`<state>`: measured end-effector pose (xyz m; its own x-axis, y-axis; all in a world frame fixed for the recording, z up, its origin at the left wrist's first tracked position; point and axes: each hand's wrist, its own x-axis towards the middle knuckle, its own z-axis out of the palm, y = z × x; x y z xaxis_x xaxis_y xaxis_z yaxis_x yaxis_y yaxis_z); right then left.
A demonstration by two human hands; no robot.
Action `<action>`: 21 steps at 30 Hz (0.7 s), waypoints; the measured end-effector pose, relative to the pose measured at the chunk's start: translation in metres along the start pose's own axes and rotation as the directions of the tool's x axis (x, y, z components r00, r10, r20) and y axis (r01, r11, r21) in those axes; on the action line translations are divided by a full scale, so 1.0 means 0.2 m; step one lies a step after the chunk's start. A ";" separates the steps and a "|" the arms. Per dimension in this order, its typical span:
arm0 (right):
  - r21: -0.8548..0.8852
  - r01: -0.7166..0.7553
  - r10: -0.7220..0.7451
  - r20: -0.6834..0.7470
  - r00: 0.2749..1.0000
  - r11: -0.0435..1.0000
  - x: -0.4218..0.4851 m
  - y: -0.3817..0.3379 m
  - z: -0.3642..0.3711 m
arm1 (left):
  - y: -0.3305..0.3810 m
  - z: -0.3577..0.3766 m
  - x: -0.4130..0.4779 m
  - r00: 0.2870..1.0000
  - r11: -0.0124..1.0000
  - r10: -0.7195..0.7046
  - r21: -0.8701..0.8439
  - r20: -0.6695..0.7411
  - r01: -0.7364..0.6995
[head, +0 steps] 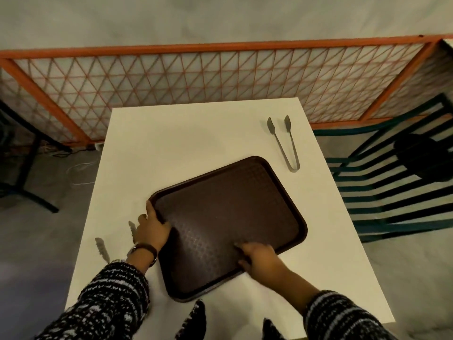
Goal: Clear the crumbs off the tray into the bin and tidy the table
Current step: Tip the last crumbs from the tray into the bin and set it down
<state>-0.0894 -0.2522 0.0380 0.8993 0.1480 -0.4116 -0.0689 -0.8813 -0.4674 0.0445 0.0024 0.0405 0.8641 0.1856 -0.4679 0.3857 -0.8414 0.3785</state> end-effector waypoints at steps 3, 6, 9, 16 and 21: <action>-0.088 -0.231 0.210 -0.204 0.956 0.969 0.07 0.23 -0.16 | -0.10 0.15 -0.26 0.988 0.986 0.157 -0.061 -0.013 -0.157; -0.135 -0.387 0.378 -0.083 0.922 0.912 0.03 0.43 -0.22 | -0.21 0.30 -0.47 0.972 0.995 0.096 0.016 0.217 -0.102; -0.147 -0.397 0.407 0.042 0.913 0.906 -0.02 0.54 -0.19 | -0.26 0.34 -0.55 0.947 0.993 0.034 0.096 0.321 -0.068; -0.120 -0.401 0.405 0.014 0.914 0.908 -0.04 0.50 -0.10 | -0.27 0.30 -0.46 0.944 0.985 0.092 0.110 0.316 -0.133; -0.085 -0.412 0.414 0.004 0.910 0.907 0.06 0.41 -0.10 | -0.26 0.23 -0.27 0.966 0.977 0.138 0.128 0.220 -0.169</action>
<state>-0.0753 -0.3307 0.0101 0.7884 -0.2287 -0.5710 -0.3967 -0.8985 -0.1879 -0.0375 0.0131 0.0083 0.8162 -0.0485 -0.5757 0.1899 -0.9186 0.3465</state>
